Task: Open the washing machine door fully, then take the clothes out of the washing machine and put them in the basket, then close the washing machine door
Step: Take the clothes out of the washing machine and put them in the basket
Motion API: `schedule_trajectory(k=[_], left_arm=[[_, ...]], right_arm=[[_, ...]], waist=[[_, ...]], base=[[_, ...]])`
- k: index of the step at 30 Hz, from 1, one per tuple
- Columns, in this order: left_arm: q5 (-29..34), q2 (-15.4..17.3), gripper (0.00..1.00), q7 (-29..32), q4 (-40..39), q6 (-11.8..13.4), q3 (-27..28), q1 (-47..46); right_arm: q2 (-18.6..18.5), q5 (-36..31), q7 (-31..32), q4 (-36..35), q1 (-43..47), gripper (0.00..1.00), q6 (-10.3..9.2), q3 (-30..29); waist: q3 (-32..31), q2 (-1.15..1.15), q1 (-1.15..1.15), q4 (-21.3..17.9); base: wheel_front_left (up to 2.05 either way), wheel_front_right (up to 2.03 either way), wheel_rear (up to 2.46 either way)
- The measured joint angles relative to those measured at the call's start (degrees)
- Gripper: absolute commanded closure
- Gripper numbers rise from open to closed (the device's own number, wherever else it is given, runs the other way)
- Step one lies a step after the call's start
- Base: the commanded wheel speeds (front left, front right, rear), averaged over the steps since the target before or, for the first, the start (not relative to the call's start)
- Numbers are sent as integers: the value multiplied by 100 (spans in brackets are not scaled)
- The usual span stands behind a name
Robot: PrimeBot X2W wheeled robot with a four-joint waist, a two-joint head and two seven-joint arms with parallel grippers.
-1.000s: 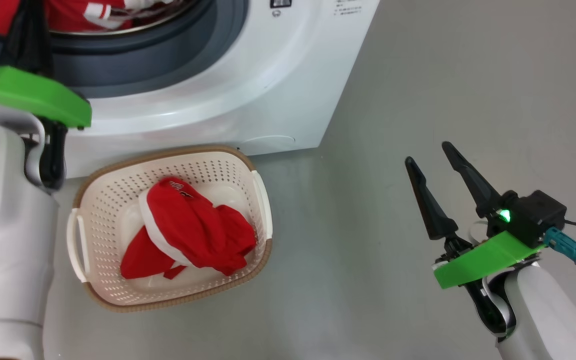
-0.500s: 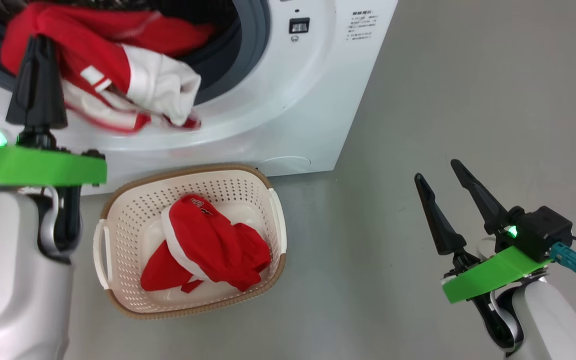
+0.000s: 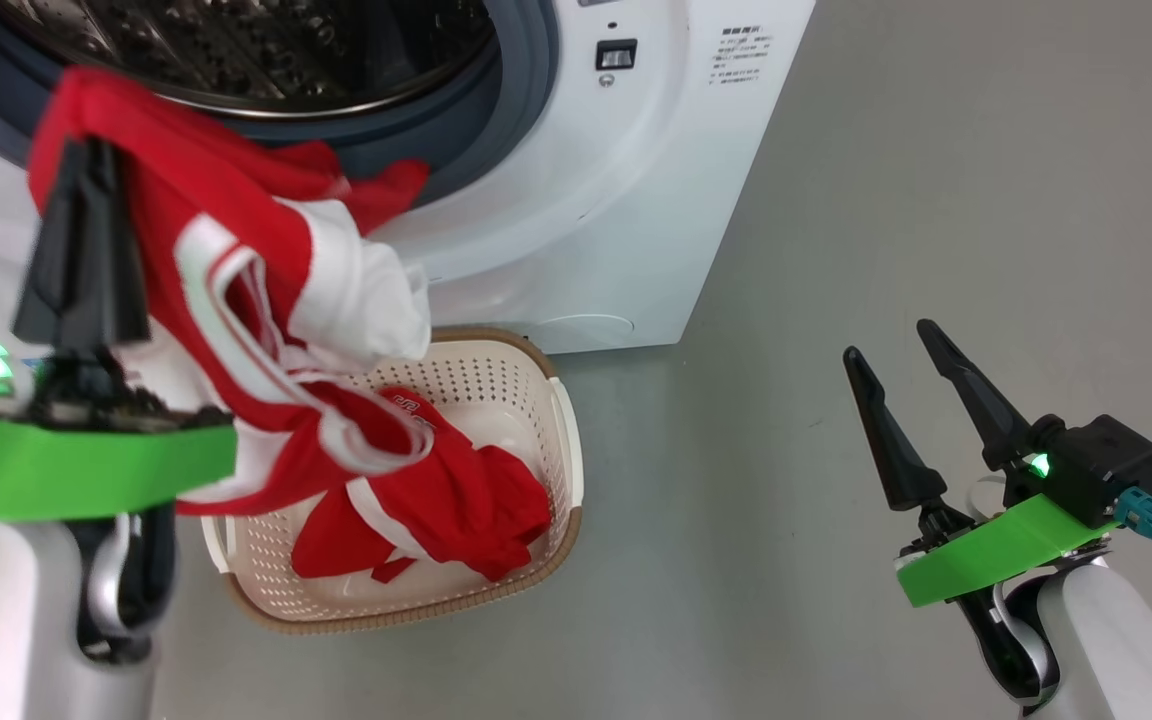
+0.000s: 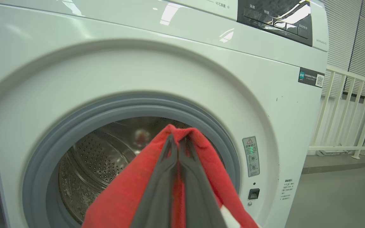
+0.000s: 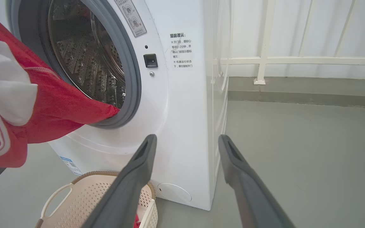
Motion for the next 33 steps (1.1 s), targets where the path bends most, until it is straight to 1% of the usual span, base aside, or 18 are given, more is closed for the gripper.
schedule_trajectory(k=[4, 8, 11, 15, 16, 17, 24, 33], left_arm=[[0, -2, 100, 59, 42, 7, -126, 302], [2, -38, 100, 0, 528, -42, -372, 427], [2, -115, 100, -133, 1121, -149, -500, 426], [1, -208, 100, -303, 2108, -275, -582, 411], [2, -231, 100, -392, 2646, -357, -662, 372], [2, -250, 100, -437, 2907, -401, -701, 332], [78, -382, 100, -595, 4675, -620, -812, -352], [377, -398, 100, -602, 5937, -714, -739, -938]], right_arm=[[1, 0, 0, -18, -1, 0, 0, 7], [13, -1, 0, -59, -9, 0, 0, 7], [58, -2, 0, -77, -29, 0, 0, 7], [108, -12, 0, -97, -41, 0, 0, 14], [126, -12, 0, -99, -64, 0, 0, 14], [142, -15, 0, -100, -87, 0, 0, 14], [229, -27, 0, -127, -191, 0, 0, 22], [337, -51, 0, -171, -442, 0, 0, 119]], waist=[[66, 0, 0, -18], [188, 0, 0, -40], [296, 0, 0, -67], [435, 0, 0, -124], [506, 0, 0, -159], [540, 0, 0, -177], [783, 0, 0, -308], [1137, 0, 0, -476]], base=[[0, 0, 0], [0, 0, 0], [0, 0, 0], [0, 0, 0], [0, 0, 0], [0, 0, 0], [0, 0, 0], [0, 0, 0]])
